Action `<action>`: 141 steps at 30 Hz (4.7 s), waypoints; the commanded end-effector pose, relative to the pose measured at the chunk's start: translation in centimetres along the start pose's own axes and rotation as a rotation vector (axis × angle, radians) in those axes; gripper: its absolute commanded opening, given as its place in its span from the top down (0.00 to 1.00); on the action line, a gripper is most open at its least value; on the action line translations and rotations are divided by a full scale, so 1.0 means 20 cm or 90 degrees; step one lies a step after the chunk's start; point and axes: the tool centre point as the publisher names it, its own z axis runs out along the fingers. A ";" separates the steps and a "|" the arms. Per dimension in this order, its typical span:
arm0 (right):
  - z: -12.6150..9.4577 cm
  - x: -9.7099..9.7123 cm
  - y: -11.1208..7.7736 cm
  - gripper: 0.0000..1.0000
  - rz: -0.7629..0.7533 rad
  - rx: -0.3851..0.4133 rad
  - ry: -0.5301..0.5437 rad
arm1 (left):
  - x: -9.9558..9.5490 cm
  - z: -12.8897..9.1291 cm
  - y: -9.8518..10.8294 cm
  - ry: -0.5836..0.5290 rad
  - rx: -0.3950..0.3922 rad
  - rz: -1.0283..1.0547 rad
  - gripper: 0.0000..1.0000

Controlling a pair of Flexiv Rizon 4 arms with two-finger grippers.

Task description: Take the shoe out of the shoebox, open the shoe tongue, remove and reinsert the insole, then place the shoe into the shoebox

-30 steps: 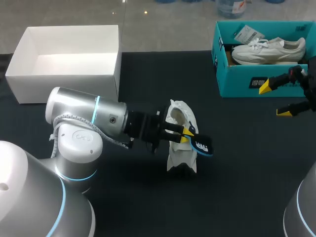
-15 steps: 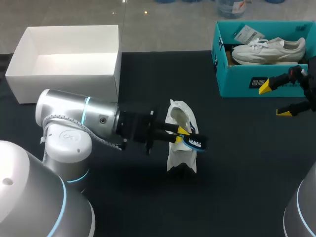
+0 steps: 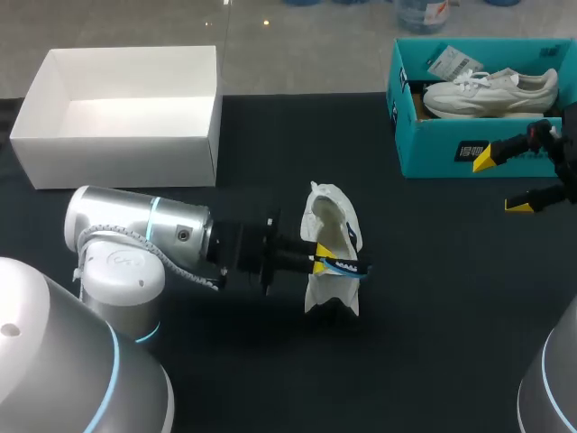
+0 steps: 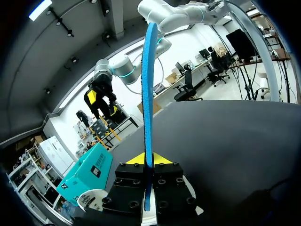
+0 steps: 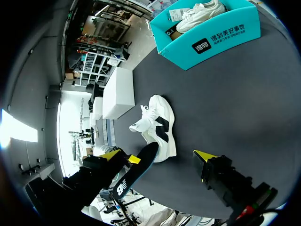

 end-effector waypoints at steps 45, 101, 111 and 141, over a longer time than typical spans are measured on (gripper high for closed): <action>0.00 0.00 0.00 0.00 0.001 -0.001 -0.002 | -0.08 0.01 0.31 0.008 -0.111 -0.045 0.53; 0.00 0.00 0.00 0.00 0.001 -0.001 -0.002 | -0.07 0.01 0.34 -0.020 -0.155 -0.058 1.00; 0.00 0.00 0.00 0.00 0.001 -0.001 -0.002 | -0.07 -0.05 0.19 -0.016 -0.128 -0.034 0.60; 0.00 0.00 0.00 0.00 0.001 -0.001 -0.002 | -0.08 0.07 0.32 -0.012 -0.153 -0.032 1.00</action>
